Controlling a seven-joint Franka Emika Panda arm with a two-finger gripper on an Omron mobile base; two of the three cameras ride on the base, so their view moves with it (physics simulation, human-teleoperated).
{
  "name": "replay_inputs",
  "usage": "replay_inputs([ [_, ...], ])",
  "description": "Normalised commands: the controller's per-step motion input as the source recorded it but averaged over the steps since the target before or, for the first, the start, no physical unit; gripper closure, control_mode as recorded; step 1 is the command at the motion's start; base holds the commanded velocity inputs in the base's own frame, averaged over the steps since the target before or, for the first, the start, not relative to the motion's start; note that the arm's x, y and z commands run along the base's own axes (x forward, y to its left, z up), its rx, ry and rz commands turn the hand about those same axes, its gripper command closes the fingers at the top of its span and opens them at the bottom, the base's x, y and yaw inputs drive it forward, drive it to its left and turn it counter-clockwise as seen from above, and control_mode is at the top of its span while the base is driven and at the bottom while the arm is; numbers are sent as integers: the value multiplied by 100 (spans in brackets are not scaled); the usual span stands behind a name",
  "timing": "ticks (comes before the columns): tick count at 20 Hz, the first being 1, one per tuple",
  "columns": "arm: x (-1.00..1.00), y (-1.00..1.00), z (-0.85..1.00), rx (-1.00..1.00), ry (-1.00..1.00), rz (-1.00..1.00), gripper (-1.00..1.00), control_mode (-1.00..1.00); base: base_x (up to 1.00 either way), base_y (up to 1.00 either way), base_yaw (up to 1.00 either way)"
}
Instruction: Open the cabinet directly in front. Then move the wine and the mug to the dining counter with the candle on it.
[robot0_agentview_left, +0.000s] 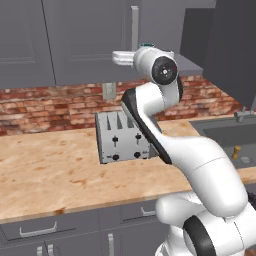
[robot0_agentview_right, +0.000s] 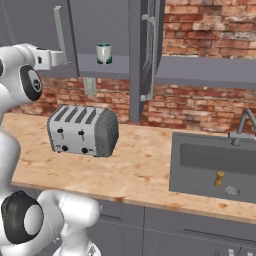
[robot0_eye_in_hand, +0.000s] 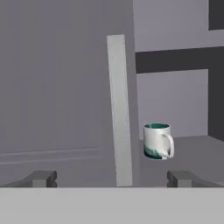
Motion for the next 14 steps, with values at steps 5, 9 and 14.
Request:
replay_inputs([
  [5,62,2,0,0,7,0,-100,-100,0,0,0],
  [9,60,0,0,0,4,0,-100,-100,0,0,0],
  [14,67,0,-8,0,0,-1,-100,-100,0,0,0],
])
